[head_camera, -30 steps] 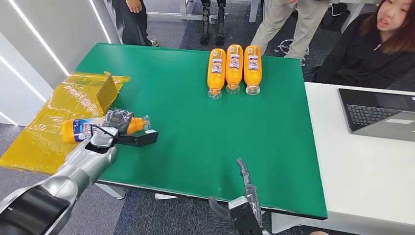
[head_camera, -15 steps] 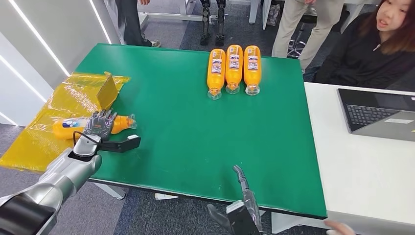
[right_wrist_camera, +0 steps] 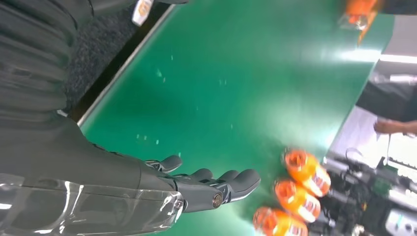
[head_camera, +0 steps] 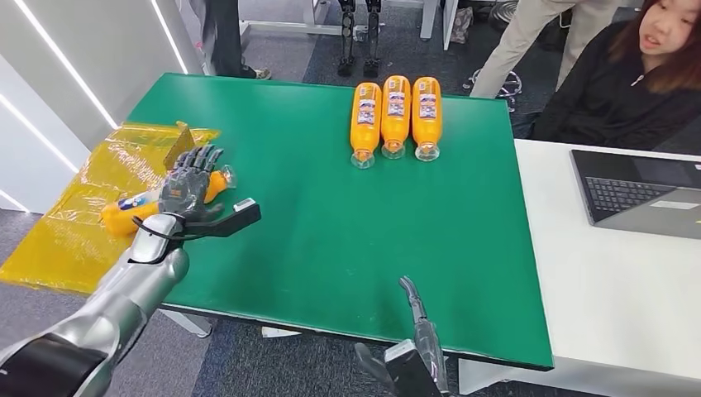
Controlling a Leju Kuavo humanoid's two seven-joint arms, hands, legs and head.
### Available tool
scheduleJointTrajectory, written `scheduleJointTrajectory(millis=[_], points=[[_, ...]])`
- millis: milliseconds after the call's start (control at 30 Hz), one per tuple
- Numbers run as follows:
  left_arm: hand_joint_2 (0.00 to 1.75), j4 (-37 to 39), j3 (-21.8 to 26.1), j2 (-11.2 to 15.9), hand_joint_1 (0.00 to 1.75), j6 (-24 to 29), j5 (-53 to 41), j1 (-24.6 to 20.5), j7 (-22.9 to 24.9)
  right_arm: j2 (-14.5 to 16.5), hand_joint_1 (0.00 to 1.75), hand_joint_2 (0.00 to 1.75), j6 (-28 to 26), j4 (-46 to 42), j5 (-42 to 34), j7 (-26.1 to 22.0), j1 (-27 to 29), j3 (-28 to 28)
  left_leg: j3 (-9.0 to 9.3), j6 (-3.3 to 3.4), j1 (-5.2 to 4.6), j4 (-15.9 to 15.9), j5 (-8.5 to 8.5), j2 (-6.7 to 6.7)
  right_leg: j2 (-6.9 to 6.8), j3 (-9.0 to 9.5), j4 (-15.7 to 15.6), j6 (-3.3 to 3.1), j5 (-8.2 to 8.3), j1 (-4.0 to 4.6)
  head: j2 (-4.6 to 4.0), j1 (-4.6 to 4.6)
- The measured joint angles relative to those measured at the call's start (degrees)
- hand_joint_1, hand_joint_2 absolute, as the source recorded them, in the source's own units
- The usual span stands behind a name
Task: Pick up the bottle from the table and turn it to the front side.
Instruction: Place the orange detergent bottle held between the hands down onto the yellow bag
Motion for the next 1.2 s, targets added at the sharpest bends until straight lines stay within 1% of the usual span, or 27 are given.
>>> scheduleJointTrajectory(millis=[33,100,200,333,400,467,533,600,667,767,833,933,1067,1200], points=[[1.75,-5.16,1.74,-0.83,0.00,-0.89,1.40,2.47,-1.69,0.01,0.00,1.75,-0.36,-0.42,0.23,-0.09,0.46,-0.45,0.00,0.02,-0.01,0.00,-0.04,0.06,0.06,-0.01,-0.01,0.00,0.00,-0.01,0.00,0.01],[1.75,-16.22,4.47,-2.31,0.00,-2.72,3.02,7.88,-3.37,0.01,0.00,1.75,-1.19,-1.12,0.41,-0.29,1.30,-1.31,0.01,0.03,-0.02,0.00,-0.14,0.20,0.21,-0.03,-0.03,0.01,-0.01,-0.01,0.00,0.01],[1.75,-31.65,6.35,-4.03,0.00,-5.65,6.04,15.56,-6.21,0.00,0.00,1.75,-3.06,-1.72,0.22,-0.79,2.29,-2.37,0.01,0.04,-0.01,0.00,-0.23,0.30,0.32,-0.07,-0.06,0.04,-0.05,-0.01,0.00,-0.01],[0.00,-47.94,6.37,-5.63,0.00,-11.04,12.17,24.42,-10.45,-0.08,0.00,1.75,-5.58,-2.61,-0.40,-1.55,3.68,-3.65,0.00,0.05,0.01,-0.01,-0.28,0.29,0.31,-0.07,-0.06,0.09,-0.12,0.00,0.00,-0.01],[0.00,-54.49,6.11,-6.09,0.00,-15.31,18.72,28.23,-13.34,-0.16,0.00,1.75,-5.98,-3.39,-0.61,-1.75,4.51,-4.43,0.00,0.05,0.02,-0.01,-0.31,0.30,0.32,-0.08,-0.06,0.10,-0.14,0.00,0.00,-0.02],[0.00,-60.18,5.89,-6.50,0.00,-20.39,27.31,31.92,-17.11,-0.21,0.00,1.75,-6.09,-4.39,-0.54,-1.95,5.44,-5.34,0.00,0.05,0.04,-0.01,-0.33,0.30,0.31,-0.07,-0.06,0.10,-0.16,0.01,0.00,-0.02],[0.00,-64.73,5.80,-7.21,0.00,-25.76,36.49,35.15,-20.73,-0.22,0.00,1.75,-6.12,-5.64,0.14,-2.10,6.51,-6.43,0.00,0.05,0.04,-0.02,-0.34,0.26,0.27,-0.06,-0.06,0.11,-0.18,0.02,0.00,-0.02],[0.00,-68.17,5.79,-8.39,0.00,-31.15,45.12,37.87,-23.10,-0.23,0.00,1.75,-6.06,-7.34,1.51,-1.97,7.77,-7.74,-0.01,0.06,0.04,-0.02,-0.34,0.22,0.22,-0.04,-0.06,0.11,-0.18,0.02,0.00,-0.01],[0.00,-70.09,5.83,-9.92,0.00,-36.52,53.07,39.97,-23.52,-0.23,0.00,1.75,-5.70,-9.43,3.60,-1.53,9.10,-9.13,-0.02,0.08,0.04,-0.02,-0.36,0.18,0.17,-0.02,-0.06,0.12,-0.19,0.02,0.00,-0.02],[0.00,-70.68,6.10,-12.78,0.00,-43.04,62.11,41.93,-21.50,-0.23,0.00,1.75,-3.98,-13.33,7.58,-0.85,11.05,-11.33,-0.03,0.10,0.03,-0.02,-0.37,0.11,0.08,0.01,-0.07,0.14,-0.19,0.02,0.00,-0.01],[0.00,-70.54,6.42,-14.50,0.00,-44.54,63.99,42.62,-20.63,-0.28,0.00,1.75,-2.52,-16.34,9.27,-0.75,12.39,-12.70,-0.02,0.11,0.03,-0.01,-0.37,0.10,0.06,0.03,-0.07,0.15,-0.18,0.02,0.00,-0.01],[0.00,-69.96,6.87,-16.22,0.00,-44.78,63.95,43.28,-20.39,-0.74,0.00,1.75,-0.54,-20.98,9.50,-1.17,14.19,-14.44,-0.01,0.12,0.02,-0.01,-0.36,0.10,0.06,0.05,-0.07,0.15,-0.18,0.01,0.00,-0.01],[0.00,-68.92,7.22,-17.36,0.00,-45.74,64.16,43.84,-20.29,-2.27,0.00,1.75,0.55,-27.21,8.64,-3.12,16.02,-17.05,0.00,0.12,0.02,-0.01,-0.36,0.09,0.06,0.05,-0.07,0.15,-0.18,0.01,0.00,-0.02],[0.00,-66.79,7.46,-17.94,0.00,-46.95,64.59,43.27,-20.27,-3.91,0.00,1.75,1.68,-33.80,5.84,-5.07,17.30,-20.83,0.00,0.12,0.02,0.00,-0.36,0.09,0.05,0.05,-0.08,0.15,-0.18,0.01,0.00,-0.01]])
